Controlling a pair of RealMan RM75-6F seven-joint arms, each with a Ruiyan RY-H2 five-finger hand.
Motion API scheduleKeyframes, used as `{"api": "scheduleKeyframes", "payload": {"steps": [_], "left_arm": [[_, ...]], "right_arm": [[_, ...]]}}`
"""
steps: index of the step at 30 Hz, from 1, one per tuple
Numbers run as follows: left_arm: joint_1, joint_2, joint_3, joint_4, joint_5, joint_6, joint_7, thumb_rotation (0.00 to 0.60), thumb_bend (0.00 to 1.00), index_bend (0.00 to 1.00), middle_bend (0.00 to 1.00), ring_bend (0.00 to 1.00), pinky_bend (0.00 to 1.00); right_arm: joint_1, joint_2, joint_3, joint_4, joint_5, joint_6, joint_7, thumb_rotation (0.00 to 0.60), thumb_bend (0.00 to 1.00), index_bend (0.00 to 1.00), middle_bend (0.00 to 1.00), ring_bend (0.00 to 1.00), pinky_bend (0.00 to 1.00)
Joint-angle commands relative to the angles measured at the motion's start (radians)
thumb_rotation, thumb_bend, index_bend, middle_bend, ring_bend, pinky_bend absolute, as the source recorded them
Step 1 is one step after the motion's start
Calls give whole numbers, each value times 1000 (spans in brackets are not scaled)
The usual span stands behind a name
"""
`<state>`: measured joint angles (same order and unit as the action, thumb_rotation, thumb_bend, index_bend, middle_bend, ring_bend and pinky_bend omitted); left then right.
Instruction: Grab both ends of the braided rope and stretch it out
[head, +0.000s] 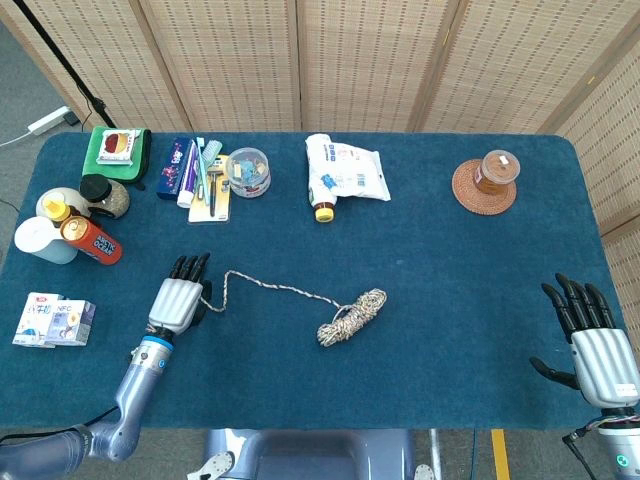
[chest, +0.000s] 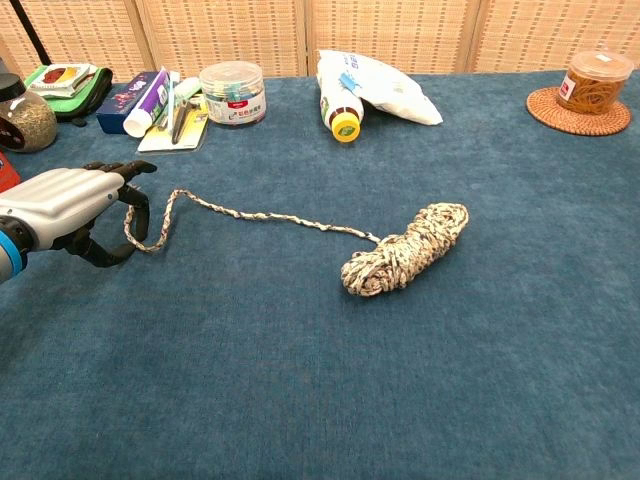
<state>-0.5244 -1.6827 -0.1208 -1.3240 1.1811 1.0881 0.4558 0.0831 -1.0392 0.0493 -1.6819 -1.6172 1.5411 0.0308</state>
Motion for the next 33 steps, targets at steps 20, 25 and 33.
{"api": "scheduleKeyframes", "payload": {"steps": [20,25,33], "left_arm": [[3,10,-1,-12,-2,16,-8,600,375,625,0,0,0],[4,25,-4,-27,2,23,-11,600,376,625,0,0,0],[4,47,-11,-56,2,27,-24,600,376,627,0,0,0]], "right_arm": [[-1,3,-3,-2,-6,1,3,600,0,0,0,0,0],[1,2,-4,-2,-5,-4,1,600,0,0,0,0,0],[2,2,-6,-3,-3,-9,2,600,0,0,0,0,0]]}}
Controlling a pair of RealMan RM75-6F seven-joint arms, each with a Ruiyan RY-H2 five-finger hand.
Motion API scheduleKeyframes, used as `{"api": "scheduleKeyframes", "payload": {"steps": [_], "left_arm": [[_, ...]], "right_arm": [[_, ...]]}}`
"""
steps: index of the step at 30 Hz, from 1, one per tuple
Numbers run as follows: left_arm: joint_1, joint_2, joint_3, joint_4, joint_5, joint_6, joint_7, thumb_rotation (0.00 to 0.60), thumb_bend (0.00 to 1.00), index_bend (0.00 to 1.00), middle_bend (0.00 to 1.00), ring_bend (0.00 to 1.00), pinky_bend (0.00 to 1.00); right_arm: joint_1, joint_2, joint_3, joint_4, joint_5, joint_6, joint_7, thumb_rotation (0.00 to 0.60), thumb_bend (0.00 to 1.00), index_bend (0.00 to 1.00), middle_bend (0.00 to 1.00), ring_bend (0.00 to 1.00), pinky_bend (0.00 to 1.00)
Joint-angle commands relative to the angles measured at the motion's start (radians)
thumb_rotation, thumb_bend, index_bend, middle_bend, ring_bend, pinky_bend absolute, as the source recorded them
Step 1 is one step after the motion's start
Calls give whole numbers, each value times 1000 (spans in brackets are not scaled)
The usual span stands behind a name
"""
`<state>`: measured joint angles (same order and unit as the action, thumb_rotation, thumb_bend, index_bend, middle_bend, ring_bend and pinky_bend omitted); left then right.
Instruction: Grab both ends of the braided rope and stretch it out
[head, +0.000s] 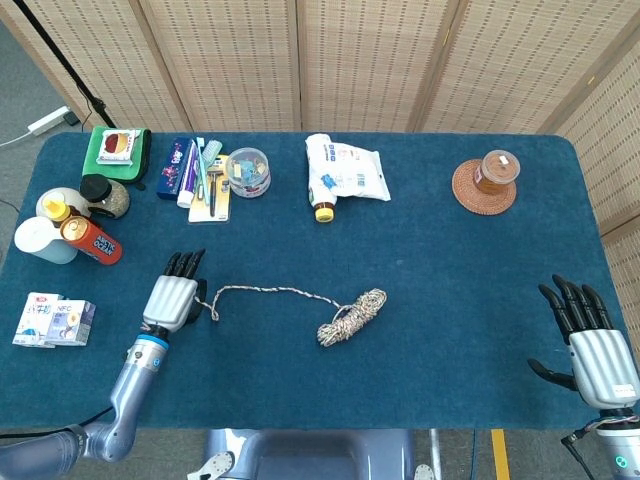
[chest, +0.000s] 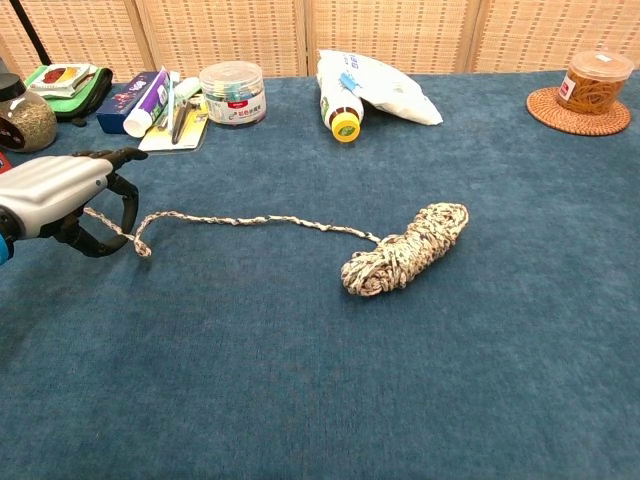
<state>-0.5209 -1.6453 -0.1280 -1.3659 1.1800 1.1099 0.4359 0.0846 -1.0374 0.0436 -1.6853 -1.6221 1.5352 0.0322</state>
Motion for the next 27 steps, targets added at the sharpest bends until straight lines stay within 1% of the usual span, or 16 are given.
{"api": "scheduleKeyframes", "payload": {"steps": [1,6,11,14,18,20,23,27], "left_arm": [[1,17,-4,-22,5,8,-4,600,377,627,0,0,0],[3,61,-16,-77,16,28,-11,600,377,629,0,0,0],[-6,139,-45,-164,24,50,15,600,376,629,0,0,0],[-12,164,-57,-195,19,53,26,600,376,629,0,0,0],[-22,204,-81,-246,11,61,37,600,376,629,0,0,0],[-25,219,-87,-264,8,65,41,600,376,629,0,0,0],[-28,243,-94,-292,5,75,50,600,376,629,0,0,0],[-32,254,-94,-303,-3,76,54,600,376,629,0,0,0]], "right_arm": [[2,0,-1,1,3,-6,0,600,0,0,0,0,0],[10,-1,-5,2,6,-27,10,600,0,0,0,0,0],[53,16,-17,7,5,-116,54,600,0,0,0,0,0],[83,35,-23,8,-4,-168,82,600,0,0,0,0,0],[167,74,-28,12,-41,-280,162,600,0,2,0,0,0],[204,80,-20,18,-60,-314,162,600,0,8,0,0,0],[286,57,2,41,-82,-390,150,600,0,27,0,0,0],[373,24,1,74,-104,-497,149,600,0,36,0,0,0]]}}
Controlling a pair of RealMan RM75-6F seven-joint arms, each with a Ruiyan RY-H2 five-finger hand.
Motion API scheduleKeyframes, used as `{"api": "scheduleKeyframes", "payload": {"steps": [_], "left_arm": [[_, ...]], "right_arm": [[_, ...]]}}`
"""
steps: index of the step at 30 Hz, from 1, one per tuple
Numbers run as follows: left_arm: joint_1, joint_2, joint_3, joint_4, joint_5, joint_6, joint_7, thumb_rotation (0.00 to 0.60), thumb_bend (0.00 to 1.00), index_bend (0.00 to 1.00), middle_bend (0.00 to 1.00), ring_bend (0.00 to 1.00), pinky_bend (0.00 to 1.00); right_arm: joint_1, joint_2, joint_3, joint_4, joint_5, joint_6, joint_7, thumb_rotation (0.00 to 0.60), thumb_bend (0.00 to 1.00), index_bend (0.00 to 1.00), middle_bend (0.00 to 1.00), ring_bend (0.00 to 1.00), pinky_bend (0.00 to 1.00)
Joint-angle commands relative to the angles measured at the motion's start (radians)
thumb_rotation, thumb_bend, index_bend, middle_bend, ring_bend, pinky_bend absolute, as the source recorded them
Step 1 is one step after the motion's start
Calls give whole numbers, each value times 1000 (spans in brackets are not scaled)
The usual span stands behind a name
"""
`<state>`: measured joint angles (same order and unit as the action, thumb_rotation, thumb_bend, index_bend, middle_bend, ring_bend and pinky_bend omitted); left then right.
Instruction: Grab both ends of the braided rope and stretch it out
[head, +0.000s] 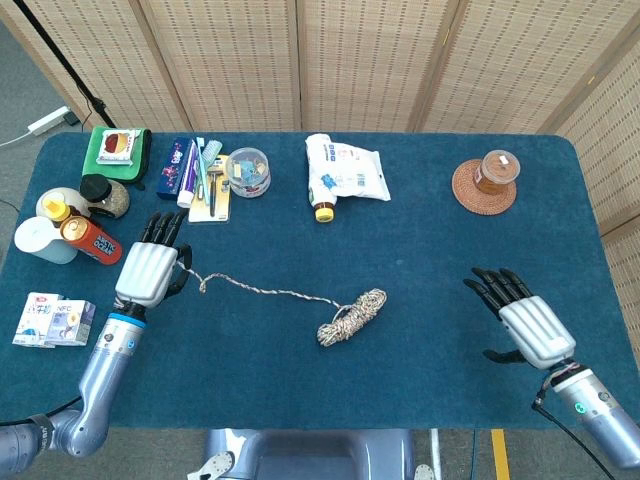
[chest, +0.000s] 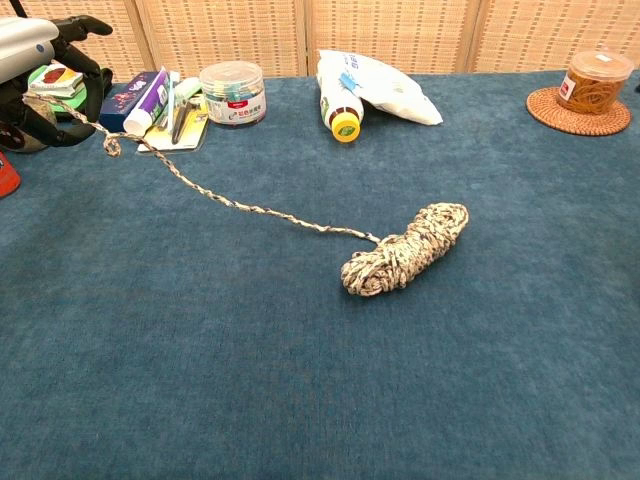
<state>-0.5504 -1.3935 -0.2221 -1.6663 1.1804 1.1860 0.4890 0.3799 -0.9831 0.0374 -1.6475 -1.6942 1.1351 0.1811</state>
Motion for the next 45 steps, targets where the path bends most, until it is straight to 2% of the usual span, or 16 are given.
{"api": "scheduleKeyframes", "payload": {"steps": [1,9,20,26,31,40,45], "left_arm": [[-3,3,2,-3,-5,-1,1,600,376,629,0,0,0],[-5,-1,3,2,-20,2,-29,600,377,629,0,0,0],[-14,-4,4,5,-32,8,-20,600,376,629,0,0,0],[-17,-13,11,7,-38,5,-24,600,376,629,0,0,0],[-23,-24,13,24,-42,-1,-32,600,375,629,0,0,0],[-29,-27,16,27,-41,-3,-43,600,376,629,0,0,0],[-30,-19,13,19,-38,2,-49,600,376,629,0,0,0]], "right_arm": [[96,-44,6,49,-42,-115,-5,600,0,38,0,0,0],[216,-159,4,123,-75,-219,-53,600,0,50,0,0,0],[307,-237,24,103,-37,-303,-99,600,0,60,0,0,0],[365,-300,65,116,56,-395,-174,600,0,66,0,0,11],[403,-352,99,113,154,-450,-289,600,4,82,0,0,45],[441,-427,119,129,326,-490,-466,600,123,140,3,0,118],[465,-480,117,167,427,-495,-543,600,298,175,61,0,198]]}}
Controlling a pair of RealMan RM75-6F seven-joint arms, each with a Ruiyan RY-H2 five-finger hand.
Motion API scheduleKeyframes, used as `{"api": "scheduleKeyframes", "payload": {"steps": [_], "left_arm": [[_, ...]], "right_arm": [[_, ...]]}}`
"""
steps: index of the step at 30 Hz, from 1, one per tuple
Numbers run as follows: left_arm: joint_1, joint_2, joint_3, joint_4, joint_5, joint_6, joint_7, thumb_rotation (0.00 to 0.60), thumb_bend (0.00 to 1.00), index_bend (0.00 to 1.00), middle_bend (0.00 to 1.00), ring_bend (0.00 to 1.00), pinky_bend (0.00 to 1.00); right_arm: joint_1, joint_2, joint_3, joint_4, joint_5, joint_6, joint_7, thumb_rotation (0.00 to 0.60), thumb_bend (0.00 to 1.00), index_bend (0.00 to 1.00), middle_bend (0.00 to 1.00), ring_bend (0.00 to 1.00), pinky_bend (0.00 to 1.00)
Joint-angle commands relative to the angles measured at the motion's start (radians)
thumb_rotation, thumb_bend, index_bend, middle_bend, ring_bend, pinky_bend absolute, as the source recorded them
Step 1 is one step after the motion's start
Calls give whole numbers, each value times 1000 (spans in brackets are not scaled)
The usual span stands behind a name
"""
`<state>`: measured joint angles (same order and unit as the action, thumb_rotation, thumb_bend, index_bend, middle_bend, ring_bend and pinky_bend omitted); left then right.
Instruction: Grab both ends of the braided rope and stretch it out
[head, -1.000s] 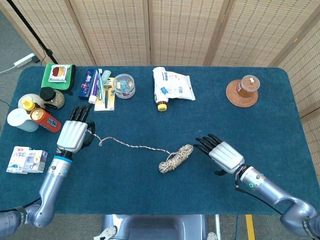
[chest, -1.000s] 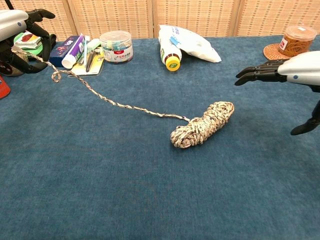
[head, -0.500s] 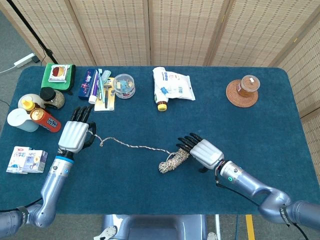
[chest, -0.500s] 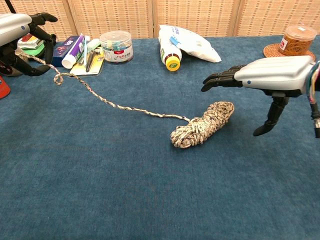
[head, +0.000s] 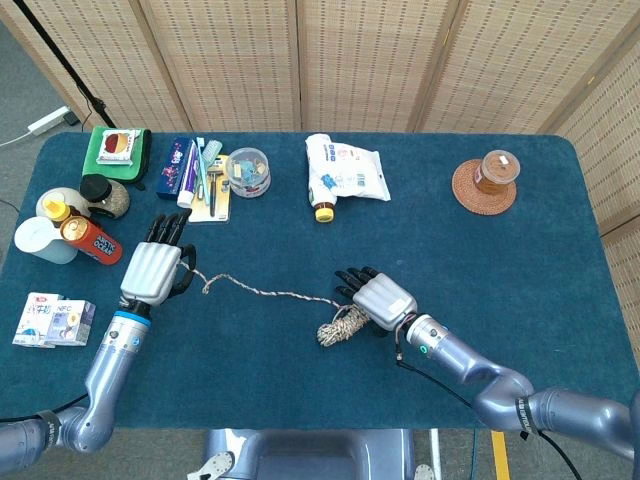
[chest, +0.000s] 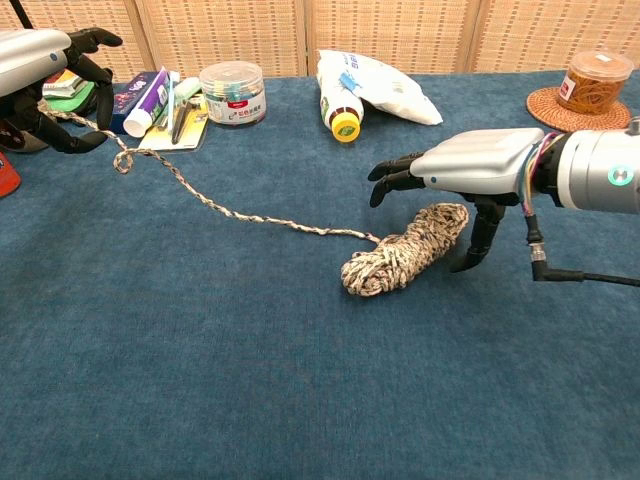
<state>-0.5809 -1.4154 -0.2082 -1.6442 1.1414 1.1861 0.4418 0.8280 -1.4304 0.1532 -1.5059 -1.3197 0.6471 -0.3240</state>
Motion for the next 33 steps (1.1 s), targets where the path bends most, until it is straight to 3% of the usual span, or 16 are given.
{"api": "scheduleKeyframes", "payload": {"steps": [1,14,17,21,27,33], "left_arm": [[0,5,-1,-5,1,3,-3,600,376,629,0,0,0],[-3,13,2,-3,-5,1,-13,600,375,629,0,0,0],[-5,12,3,1,-8,-2,-13,600,376,629,0,0,0],[-12,6,-3,6,-10,-6,-19,600,376,629,0,0,0],[-25,-12,-11,22,-3,-3,-24,600,376,629,0,0,0],[-35,-35,4,39,-4,-9,7,600,376,629,0,0,0]], "right_arm": [[20,-38,1,30,68,-7,-44,600,316,183,76,2,211],[31,-40,-25,38,123,12,-26,600,427,500,438,277,469],[23,-22,-28,20,112,14,21,600,510,586,505,331,525],[8,17,-29,-23,92,20,90,600,621,600,534,351,543],[-7,80,-30,-88,53,24,201,600,666,594,556,367,545],[-25,141,5,-176,82,12,372,600,746,595,569,376,558]]}}
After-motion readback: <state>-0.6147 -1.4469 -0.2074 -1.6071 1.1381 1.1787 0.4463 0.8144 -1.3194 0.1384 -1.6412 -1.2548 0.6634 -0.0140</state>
